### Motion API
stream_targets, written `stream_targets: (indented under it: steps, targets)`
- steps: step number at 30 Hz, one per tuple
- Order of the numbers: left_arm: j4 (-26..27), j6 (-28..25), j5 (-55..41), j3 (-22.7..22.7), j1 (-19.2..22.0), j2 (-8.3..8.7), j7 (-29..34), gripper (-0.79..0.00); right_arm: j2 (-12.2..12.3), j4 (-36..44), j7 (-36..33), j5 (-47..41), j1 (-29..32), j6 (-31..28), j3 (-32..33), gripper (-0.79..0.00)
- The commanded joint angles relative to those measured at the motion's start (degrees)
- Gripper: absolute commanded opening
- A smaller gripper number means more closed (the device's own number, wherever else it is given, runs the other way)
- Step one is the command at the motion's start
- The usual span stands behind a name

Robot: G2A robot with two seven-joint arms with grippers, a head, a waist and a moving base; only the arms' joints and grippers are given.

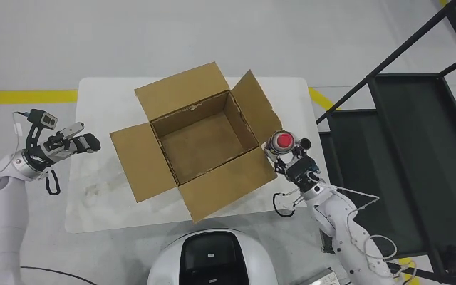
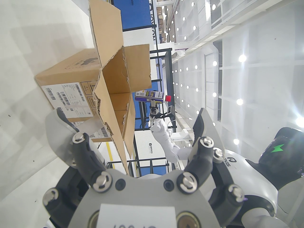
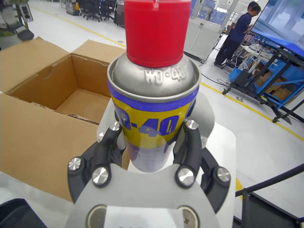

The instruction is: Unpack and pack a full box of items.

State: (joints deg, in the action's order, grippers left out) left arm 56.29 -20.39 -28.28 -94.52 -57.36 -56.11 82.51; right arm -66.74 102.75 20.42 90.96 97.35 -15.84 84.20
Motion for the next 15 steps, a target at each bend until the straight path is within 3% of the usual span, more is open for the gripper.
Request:
stream_targets:
  steps: [1, 5, 9, 15]
  targets:
    - [0.0, 0.0, 0.0, 0.0, 0.0, 0.0, 0.0, 0.0, 0.0, 1.0, -2.6, 1.3, 0.1, 0.8, -0.2, -0.785]
    - [0.0, 0.0, 0.0, 0.0, 0.0, 0.0, 0.0, 0.0, 0.2, 4.9, -6.7, 3.4, 2.0, 0.9, 0.4, -0.785]
    - [0.0, 0.0, 0.0, 0.0, 0.0, 0.0, 0.0, 0.0, 0.4, 8.9, -6.2, 3.8, 3.3, 0.4, 1.8, -0.785]
    - [0.0, 0.0, 0.0, 0.0, 0.0, 0.0, 0.0, 0.0, 0.5, 11.1, -6.0, 5.2, 0.4, -1.6, 0.8, -0.785]
